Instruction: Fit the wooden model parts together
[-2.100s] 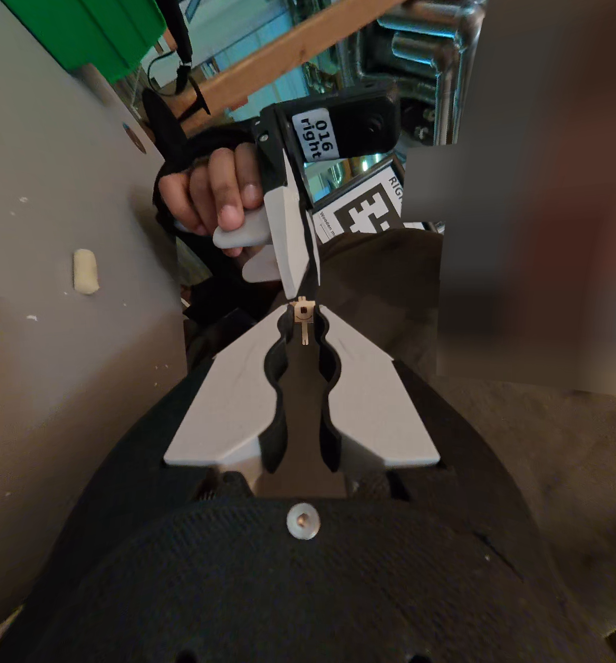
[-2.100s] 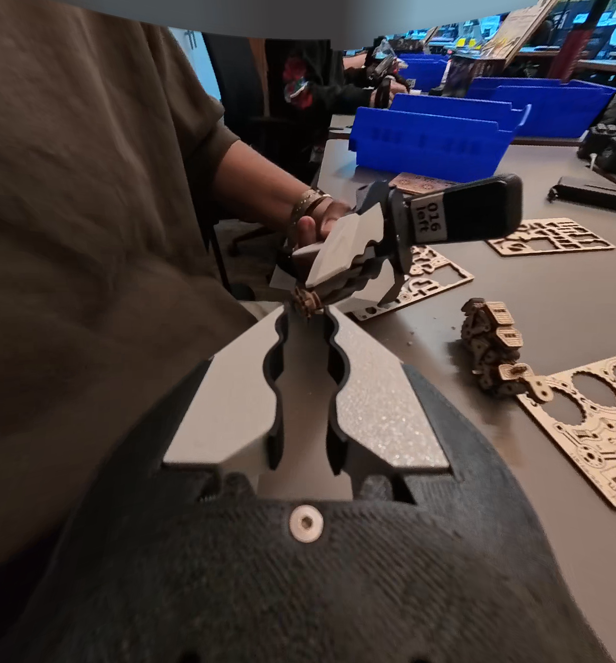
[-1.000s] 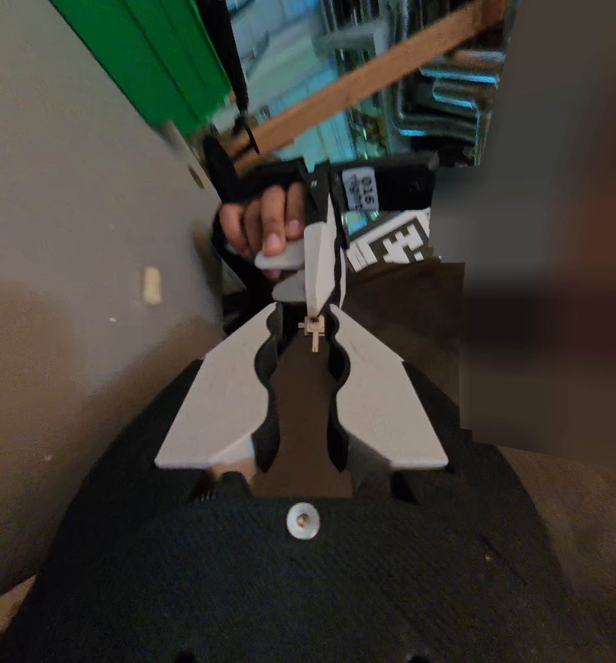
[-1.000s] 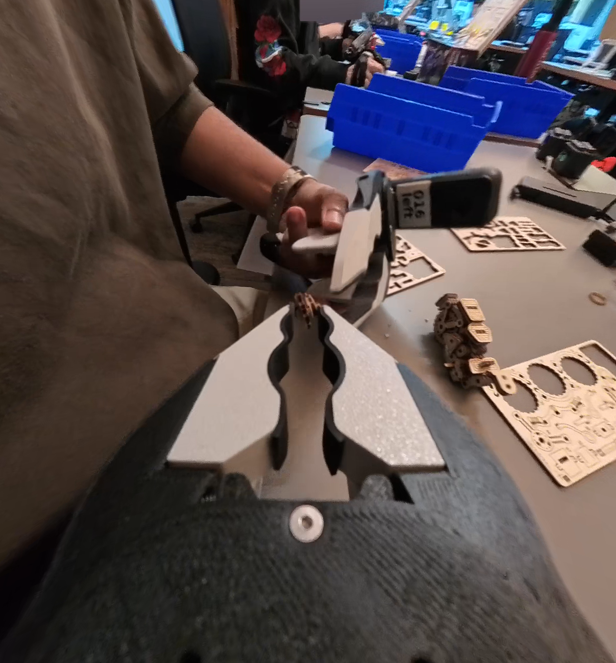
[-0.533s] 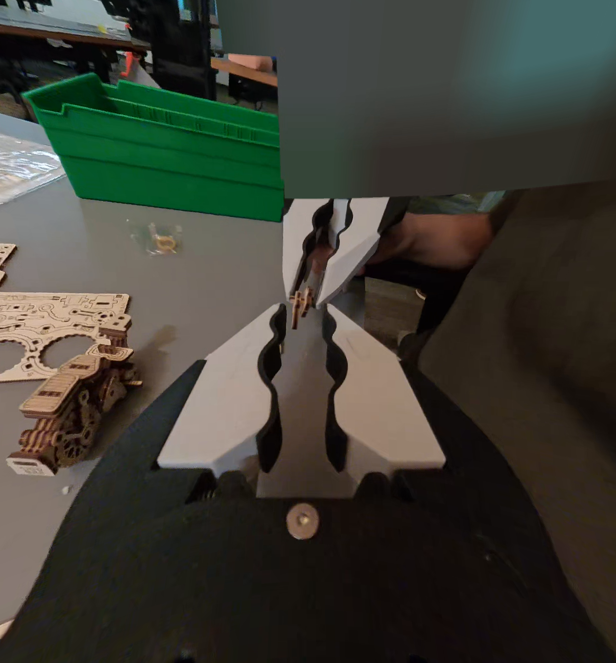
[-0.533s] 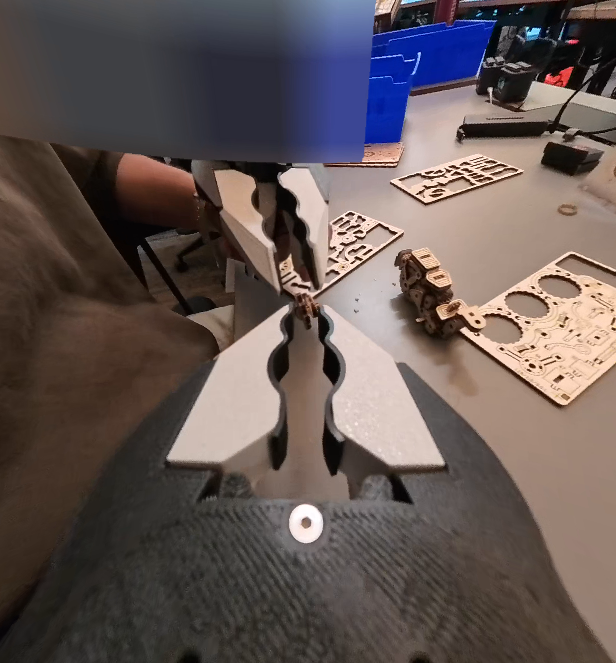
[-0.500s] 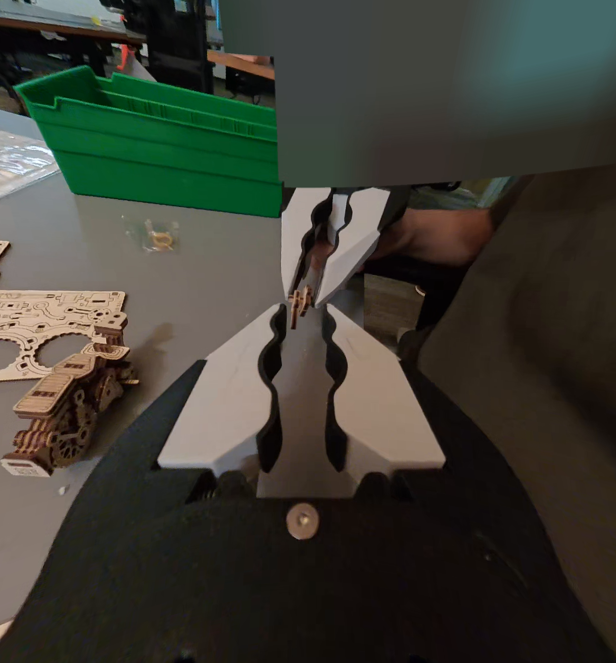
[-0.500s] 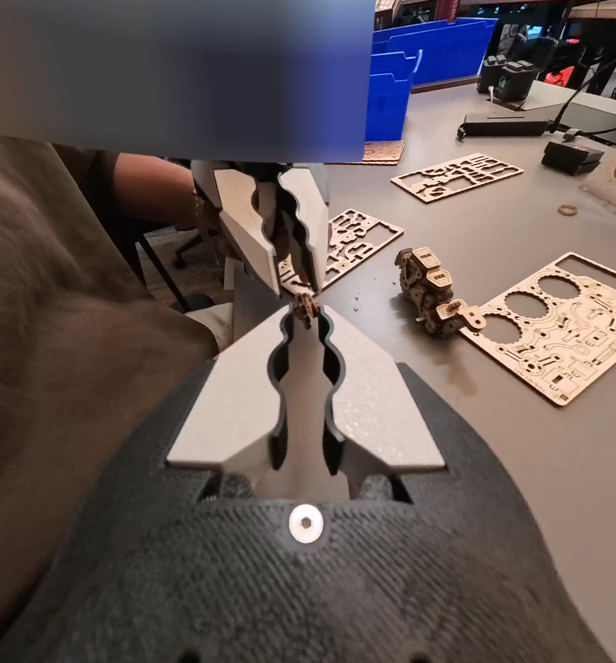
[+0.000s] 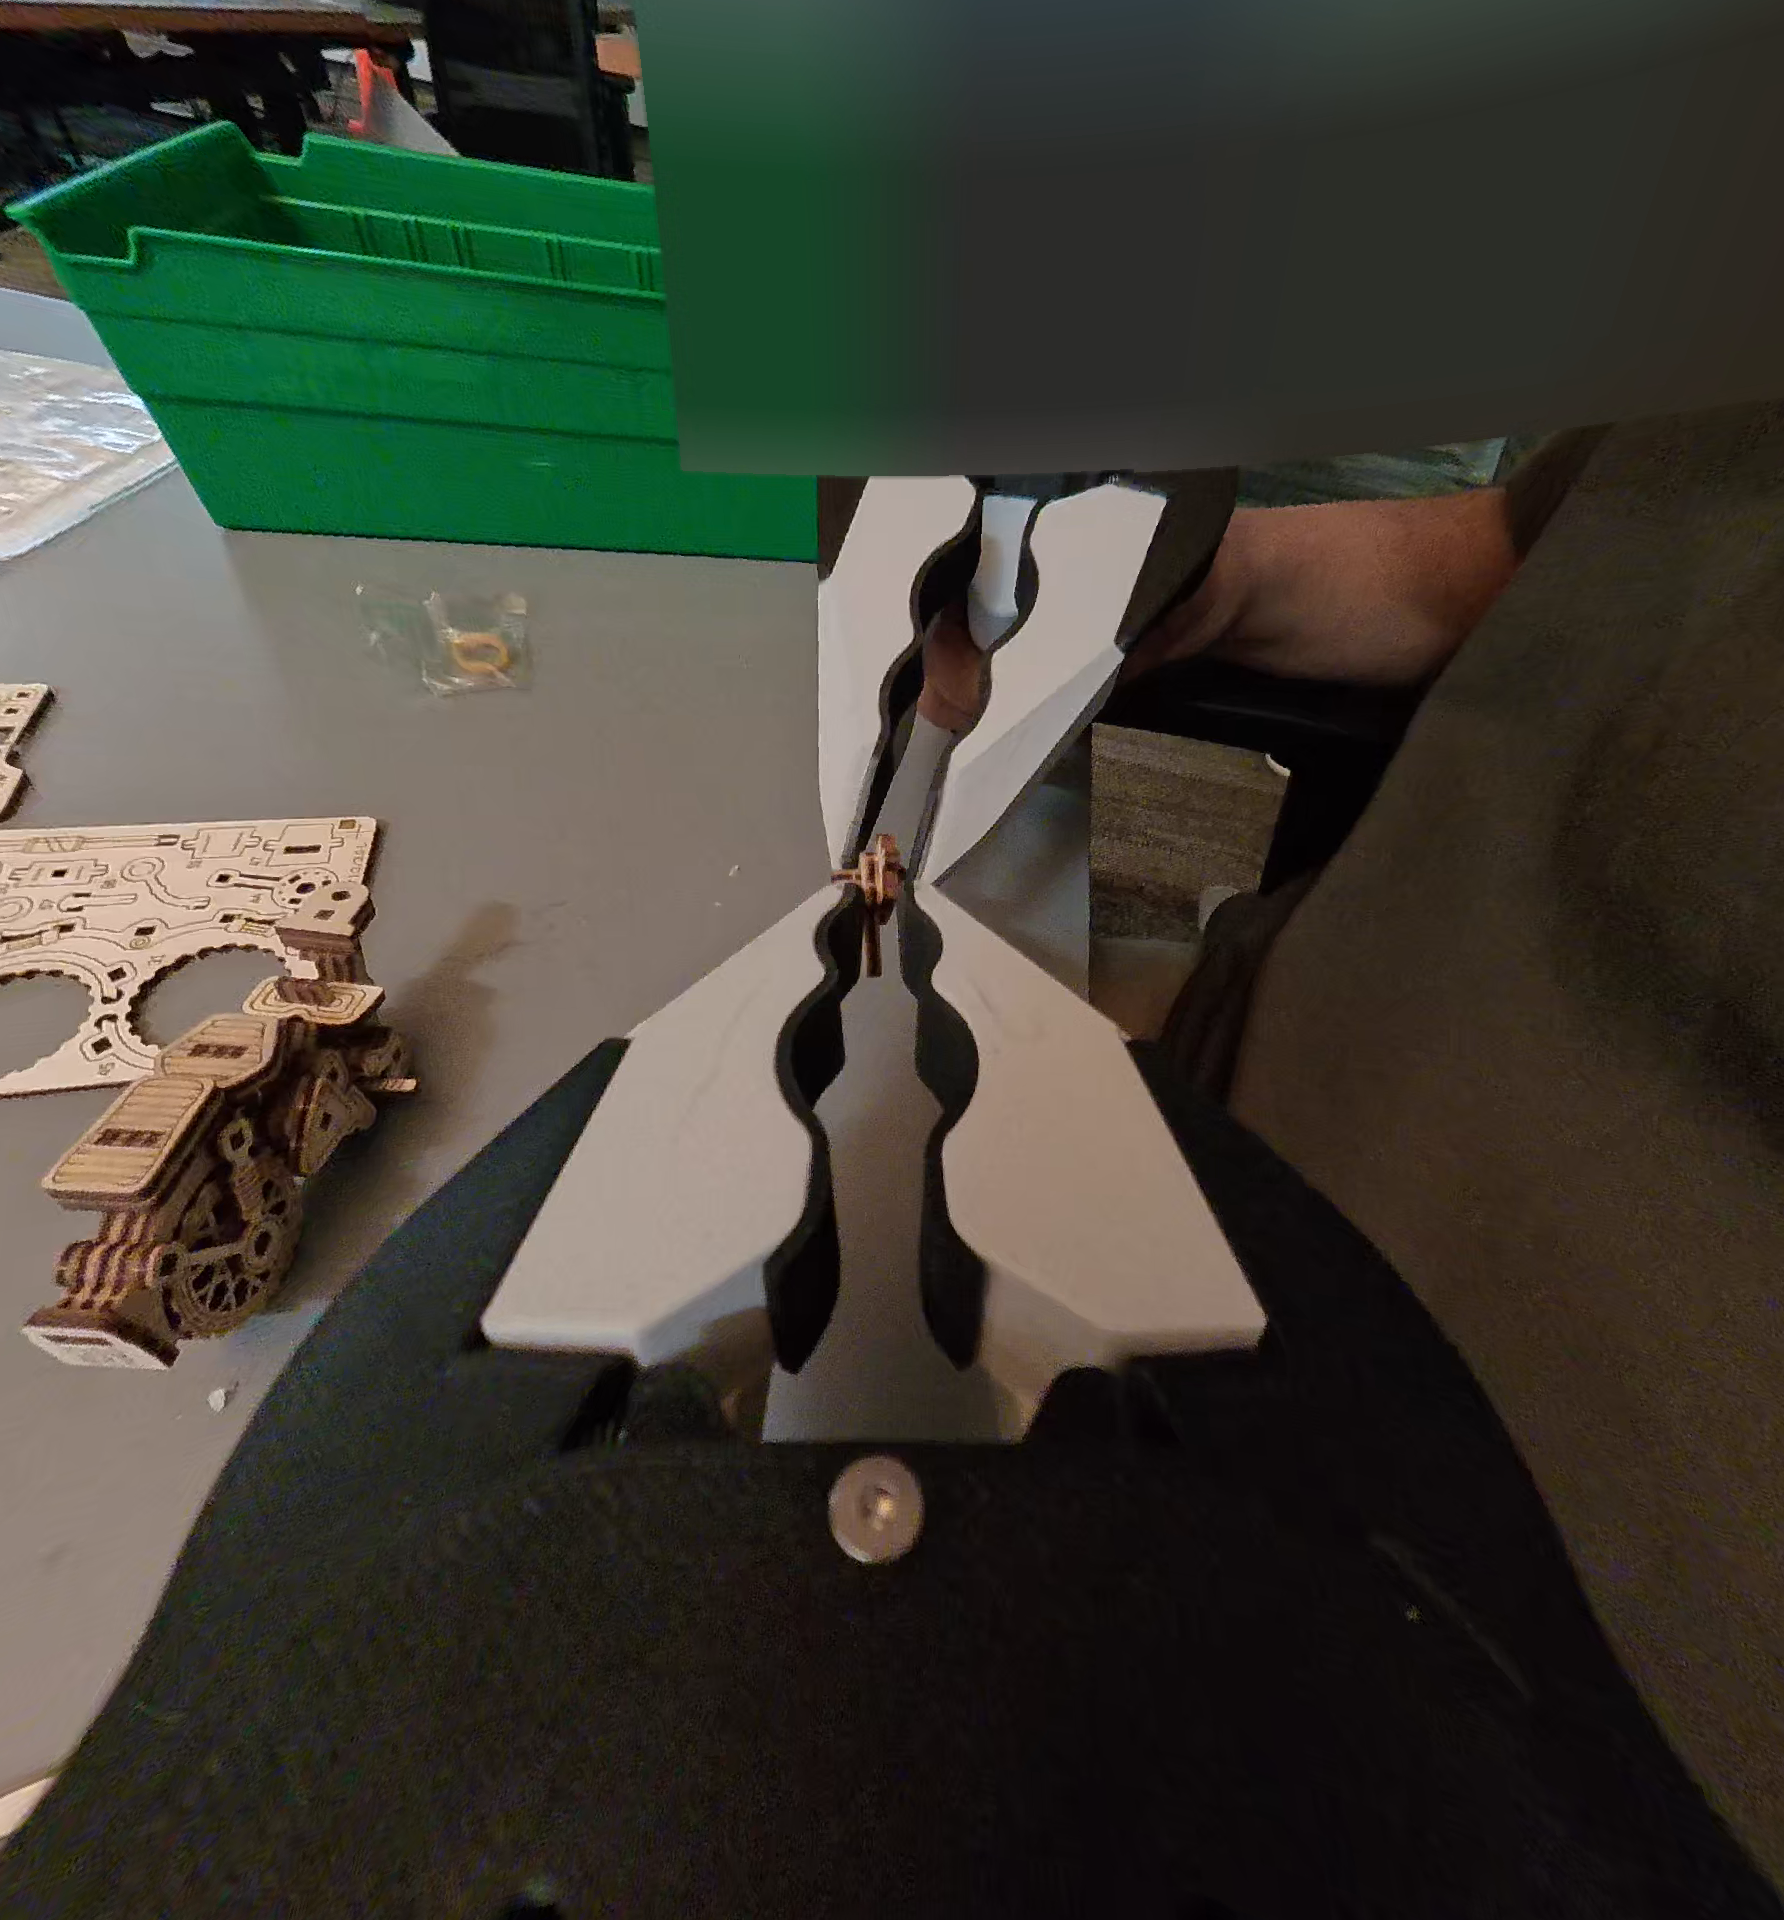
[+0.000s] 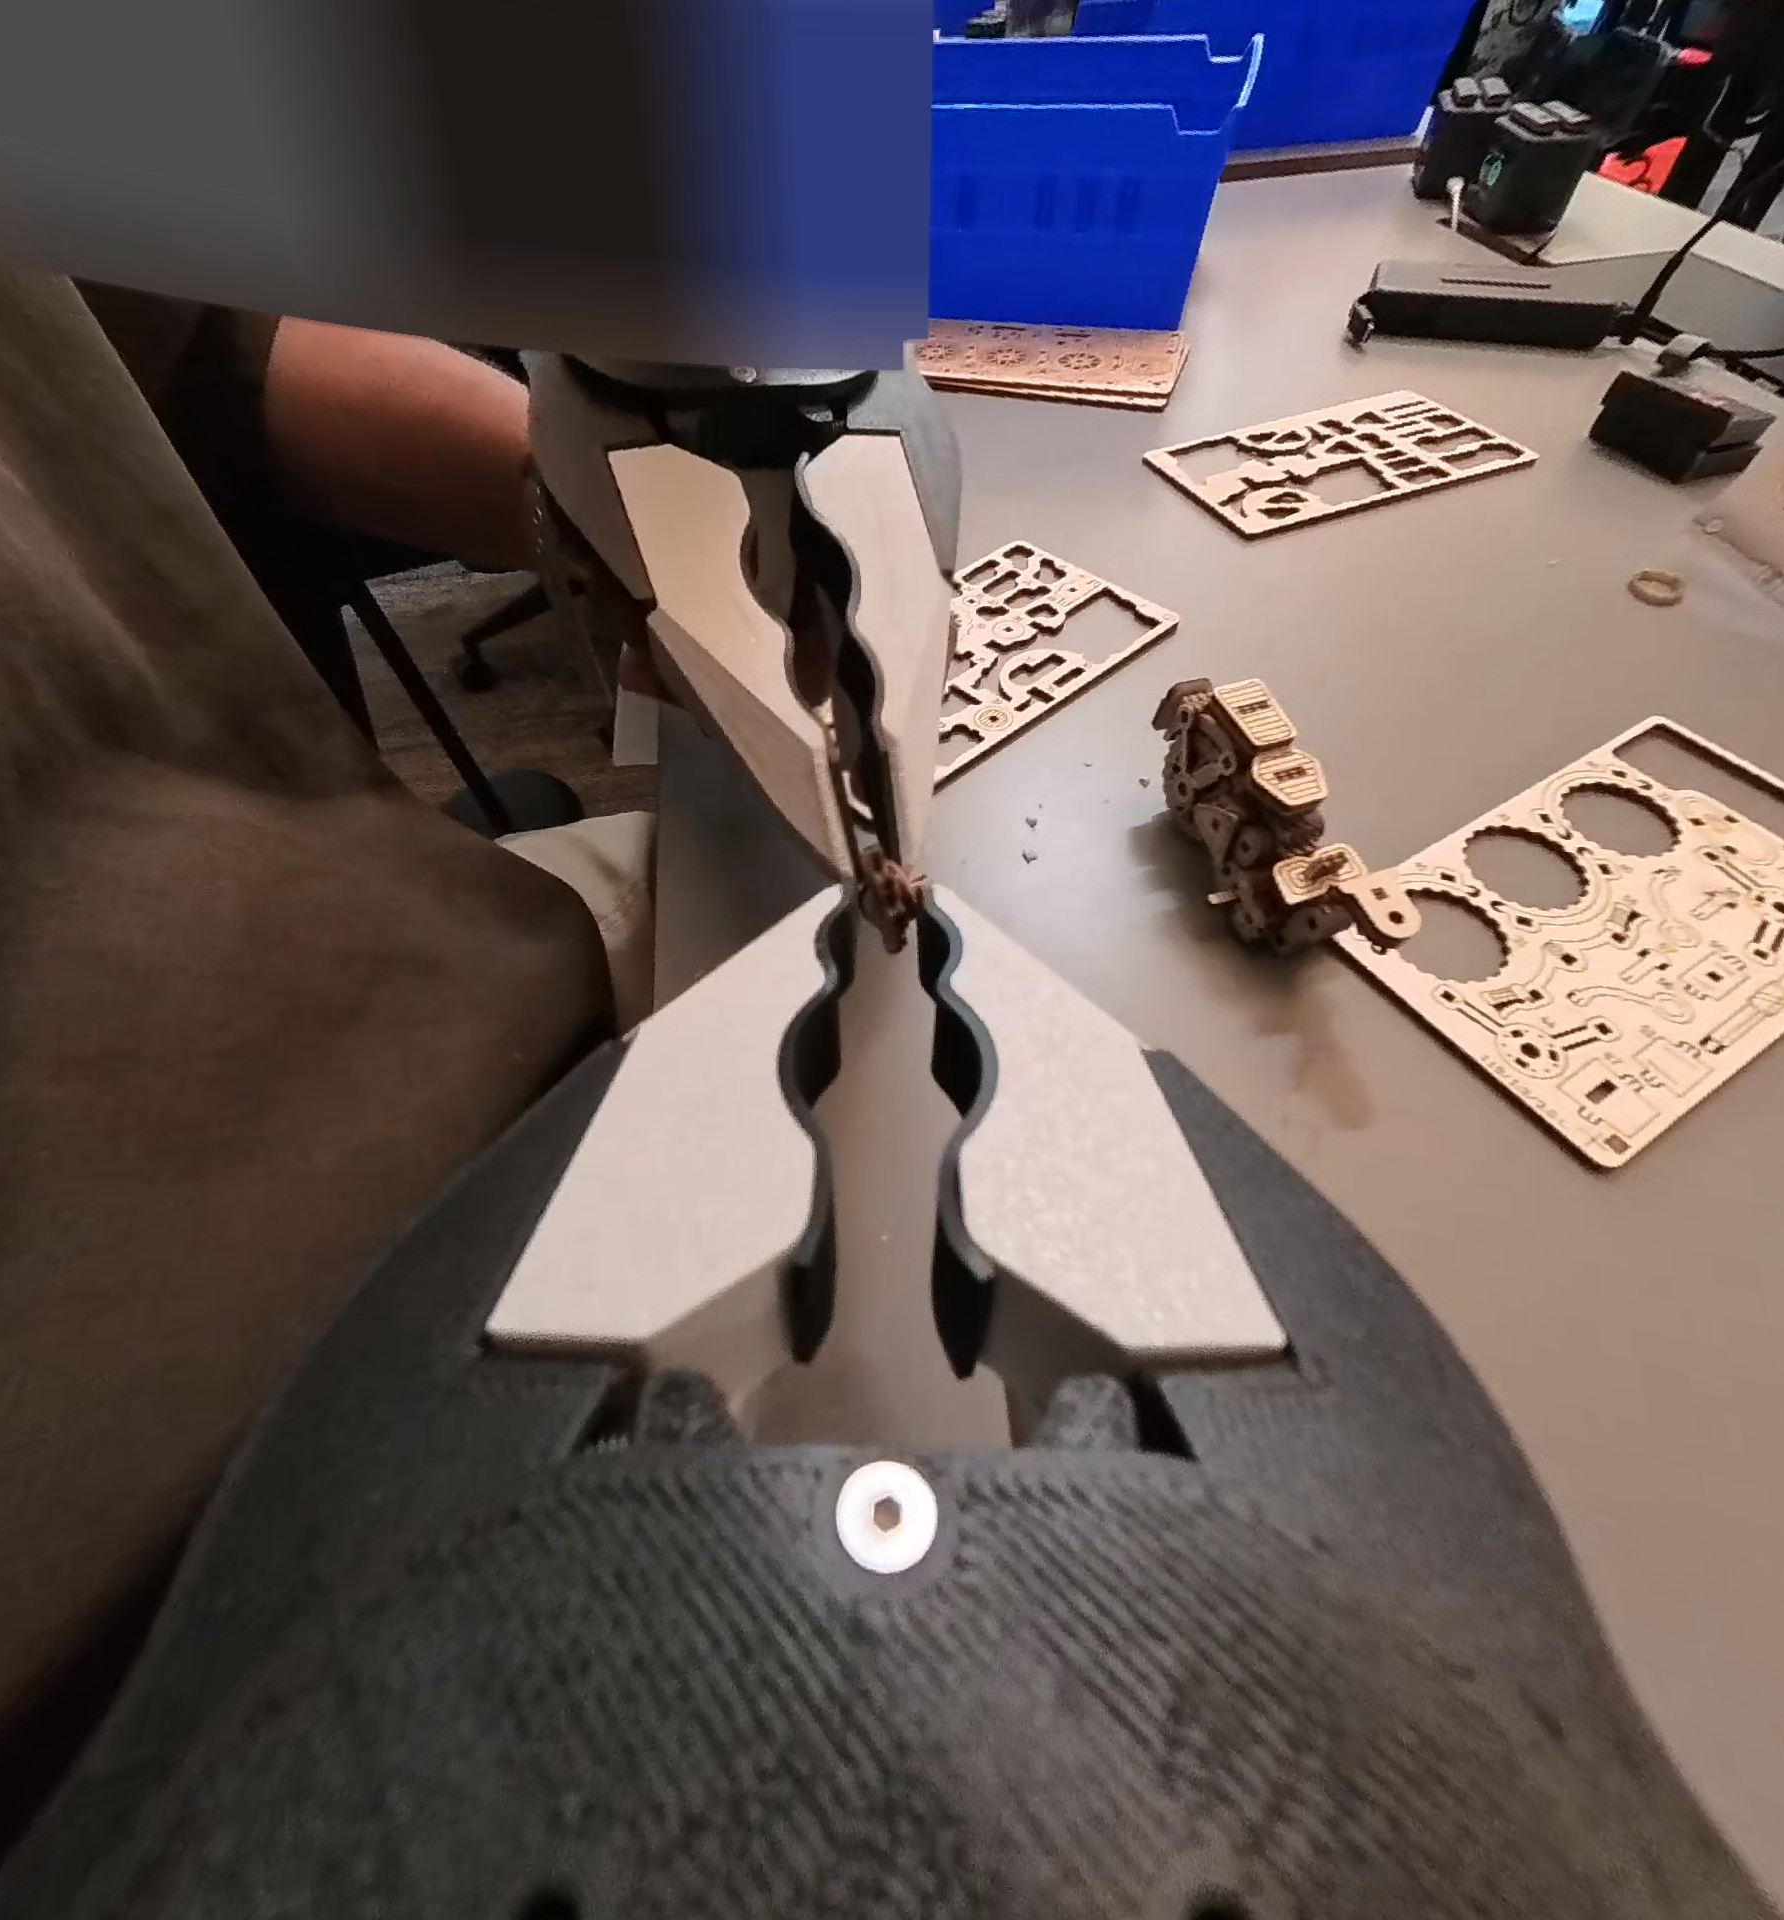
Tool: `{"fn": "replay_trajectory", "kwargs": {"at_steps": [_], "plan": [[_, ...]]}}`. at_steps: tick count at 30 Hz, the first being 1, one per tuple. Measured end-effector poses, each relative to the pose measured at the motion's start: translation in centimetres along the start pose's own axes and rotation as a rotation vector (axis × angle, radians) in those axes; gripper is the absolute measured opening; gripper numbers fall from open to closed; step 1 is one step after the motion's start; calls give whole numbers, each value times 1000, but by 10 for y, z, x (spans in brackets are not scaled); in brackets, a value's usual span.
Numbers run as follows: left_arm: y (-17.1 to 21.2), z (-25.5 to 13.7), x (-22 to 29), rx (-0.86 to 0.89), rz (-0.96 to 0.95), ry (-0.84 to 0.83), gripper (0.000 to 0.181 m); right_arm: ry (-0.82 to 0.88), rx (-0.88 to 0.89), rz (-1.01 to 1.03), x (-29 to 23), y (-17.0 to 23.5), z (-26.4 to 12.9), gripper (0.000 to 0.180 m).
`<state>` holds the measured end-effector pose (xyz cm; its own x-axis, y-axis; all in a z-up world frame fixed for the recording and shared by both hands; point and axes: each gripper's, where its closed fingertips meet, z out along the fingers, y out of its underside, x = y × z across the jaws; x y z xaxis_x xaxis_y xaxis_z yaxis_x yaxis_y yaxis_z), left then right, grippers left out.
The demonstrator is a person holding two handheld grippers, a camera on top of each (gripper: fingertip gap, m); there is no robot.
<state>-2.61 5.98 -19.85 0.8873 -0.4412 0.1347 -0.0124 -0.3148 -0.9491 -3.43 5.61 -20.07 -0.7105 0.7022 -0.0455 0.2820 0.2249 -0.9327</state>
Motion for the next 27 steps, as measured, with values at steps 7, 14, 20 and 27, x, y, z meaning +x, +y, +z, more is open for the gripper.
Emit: {"fn": "replay_trajectory", "kwargs": {"at_steps": [7,14,20,27], "plan": [[-8,-5,-2,66,-57,32,3,-39,63,35,-1,-9,-5,16],[-17,-9,10,135,-41,109,3,-136,132,88,-11,-18,-10,11],[-20,-11,19,163,-37,163,3,-153,135,24,-19,-20,-11,6],[-22,-13,22,182,-40,183,4,-131,134,-51,-23,-23,-13,6]]}}
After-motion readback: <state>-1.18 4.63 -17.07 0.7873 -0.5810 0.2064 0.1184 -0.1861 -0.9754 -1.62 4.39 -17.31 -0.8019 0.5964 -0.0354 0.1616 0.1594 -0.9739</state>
